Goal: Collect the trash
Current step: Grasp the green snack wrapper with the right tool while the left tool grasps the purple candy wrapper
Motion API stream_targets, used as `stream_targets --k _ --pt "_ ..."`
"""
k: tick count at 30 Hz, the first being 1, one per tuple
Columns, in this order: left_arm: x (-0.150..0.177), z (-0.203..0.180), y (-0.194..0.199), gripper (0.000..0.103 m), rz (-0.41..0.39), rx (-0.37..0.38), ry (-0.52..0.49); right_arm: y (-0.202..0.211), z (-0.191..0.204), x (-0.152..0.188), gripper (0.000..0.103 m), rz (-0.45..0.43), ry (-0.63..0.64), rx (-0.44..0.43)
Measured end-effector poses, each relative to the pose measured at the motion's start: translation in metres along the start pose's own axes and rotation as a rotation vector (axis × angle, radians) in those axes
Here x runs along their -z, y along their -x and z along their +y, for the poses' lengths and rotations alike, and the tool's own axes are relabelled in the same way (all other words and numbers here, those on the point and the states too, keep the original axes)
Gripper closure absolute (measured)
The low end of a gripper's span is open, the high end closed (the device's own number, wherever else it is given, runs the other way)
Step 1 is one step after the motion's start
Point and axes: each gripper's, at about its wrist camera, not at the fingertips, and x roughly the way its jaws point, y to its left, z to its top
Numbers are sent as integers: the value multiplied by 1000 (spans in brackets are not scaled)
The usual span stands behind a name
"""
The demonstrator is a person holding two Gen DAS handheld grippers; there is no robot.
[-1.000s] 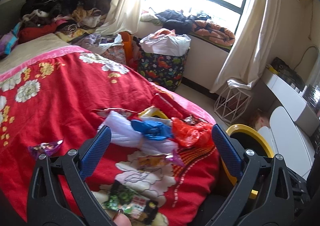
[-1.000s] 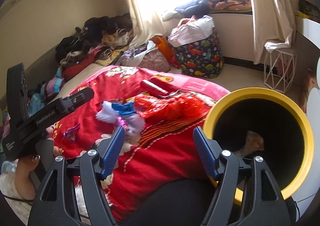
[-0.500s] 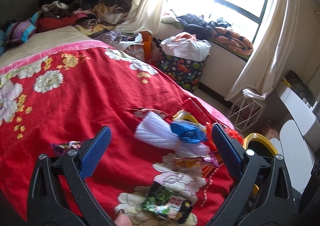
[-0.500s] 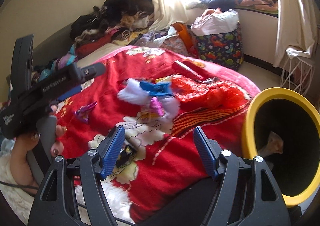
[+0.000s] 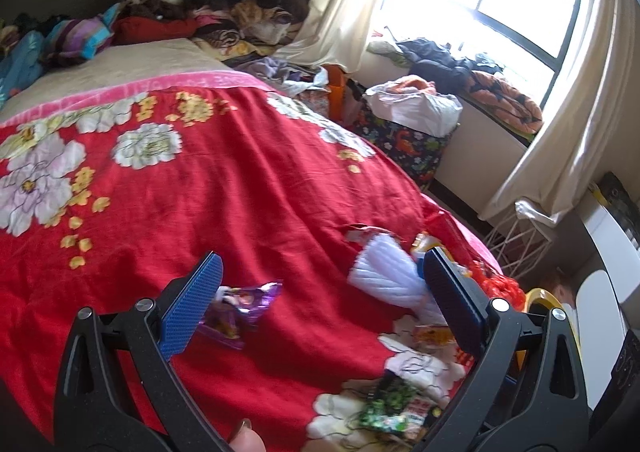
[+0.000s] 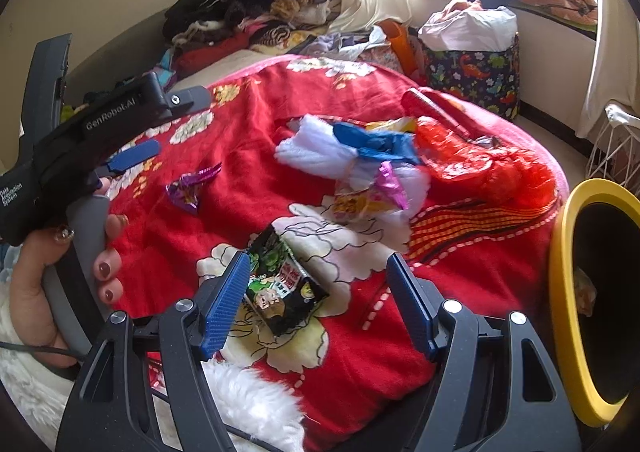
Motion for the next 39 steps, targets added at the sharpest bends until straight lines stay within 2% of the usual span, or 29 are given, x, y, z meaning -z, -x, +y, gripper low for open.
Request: stream_targets --k 12,17,18,20,21,22,25,28,36,39 --pt "6 56 -8 11 12 -100 103 -45 14 -2 37 107 29 -37" --pt "13 73 -17 11 44 -101 162 -61 18 1 60 161 36 -72" --pt "15 76 -19 11 53 -101 175 -62 20 1 63 162 40 -73" --pt "20 83 -23 11 74 -102 204 -62 22 1 76 159 50 -78" --pt "23 86 -25 12 85 -100 219 -61 23 2 79 157 50 -80" --pt "26 89 -27 16 96 -101 235 -60 23 2 84 155 50 -84" --pt "31 95 -30 22 111 -98 265 -57 22 3 88 145 49 -94" --pt "31 93 -29 33 109 -94 266 -50 23 3 92 117 56 -93" --pt "33 77 -32 54 134 -49 225 -35 13 4 93 82 17 -92" --pt "36 66 -33 66 146 -27 197 -30 8 6 93 75 0 -91"
